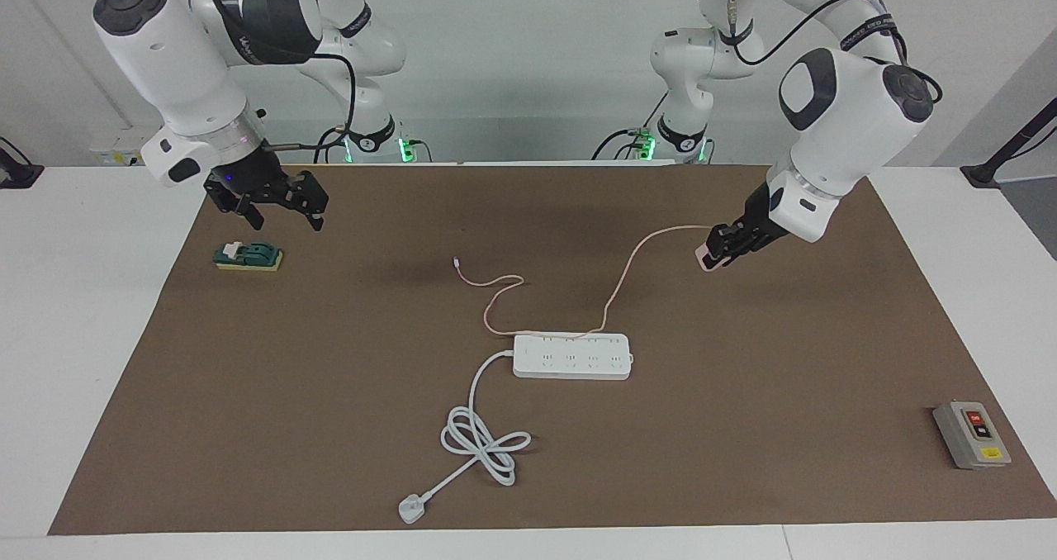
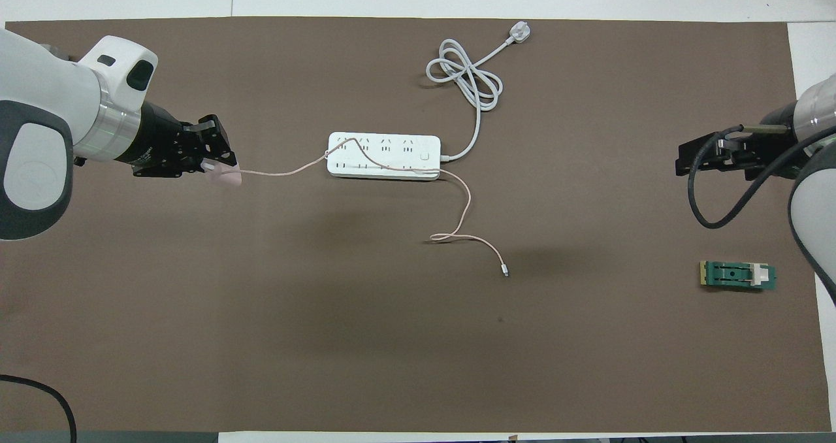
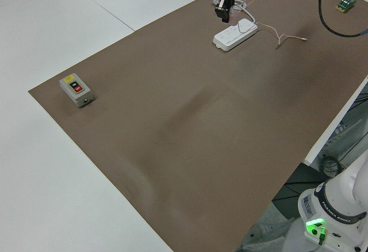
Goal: Plug charger into power strip
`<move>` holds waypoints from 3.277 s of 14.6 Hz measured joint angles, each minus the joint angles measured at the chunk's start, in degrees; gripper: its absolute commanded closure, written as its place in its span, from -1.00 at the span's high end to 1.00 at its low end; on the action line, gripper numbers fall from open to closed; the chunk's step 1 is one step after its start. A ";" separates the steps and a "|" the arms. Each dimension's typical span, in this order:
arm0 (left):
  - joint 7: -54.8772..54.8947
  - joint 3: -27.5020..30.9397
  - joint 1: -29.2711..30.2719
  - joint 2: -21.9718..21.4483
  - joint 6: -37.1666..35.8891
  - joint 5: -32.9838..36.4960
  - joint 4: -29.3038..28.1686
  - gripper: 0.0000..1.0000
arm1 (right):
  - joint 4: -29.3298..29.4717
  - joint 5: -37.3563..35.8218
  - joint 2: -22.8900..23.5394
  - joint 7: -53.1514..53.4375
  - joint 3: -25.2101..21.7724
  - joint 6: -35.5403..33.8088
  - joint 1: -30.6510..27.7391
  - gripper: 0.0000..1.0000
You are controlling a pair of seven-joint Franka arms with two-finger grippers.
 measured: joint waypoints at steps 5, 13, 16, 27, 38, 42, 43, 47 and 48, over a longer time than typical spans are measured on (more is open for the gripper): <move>-19.21 -0.19 -0.74 0.03 -0.22 0.78 -0.03 -1.00 | -0.02 -1.75 -3.78 -1.82 0.67 -4.90 -1.42 1.00; -40.03 -0.54 -3.19 0.25 6.71 5.28 -0.05 -1.00 | -0.37 -4.51 -5.00 -1.85 3.13 -6.84 -2.97 1.00; -47.17 -0.57 -4.17 0.48 6.76 5.96 -0.09 -1.00 | -0.38 -4.59 -5.00 -2.28 3.37 -7.64 -3.27 1.00; -76.43 -0.65 -11.75 11.21 7.01 14.20 6.08 -1.00 | -0.34 -4.59 -5.55 -2.41 3.61 -9.12 -3.48 1.00; -83.50 0.59 -13.86 21.75 7.27 21.62 15.08 -1.00 | -0.34 -4.59 -5.67 -2.41 3.74 -9.15 -3.47 1.00; -83.99 -0.22 -15.01 22.15 7.23 21.35 16.53 -1.00 | -0.33 -4.59 -5.67 -2.41 3.76 -9.15 -3.47 1.00; -85.14 -0.37 -16.34 22.79 6.87 20.60 18.60 -1.00 | -0.32 -4.59 -5.67 -2.41 3.76 -9.15 -3.47 1.00; -92.13 -0.29 -22.64 27.34 2.61 19.94 30.29 -1.00 | -0.29 -4.59 -5.68 -2.41 3.77 -9.15 -3.47 1.00; -93.85 -0.22 -24.09 28.72 2.10 19.94 32.69 -1.00 | -0.29 -4.59 -5.68 -2.41 3.77 -9.15 -3.47 1.00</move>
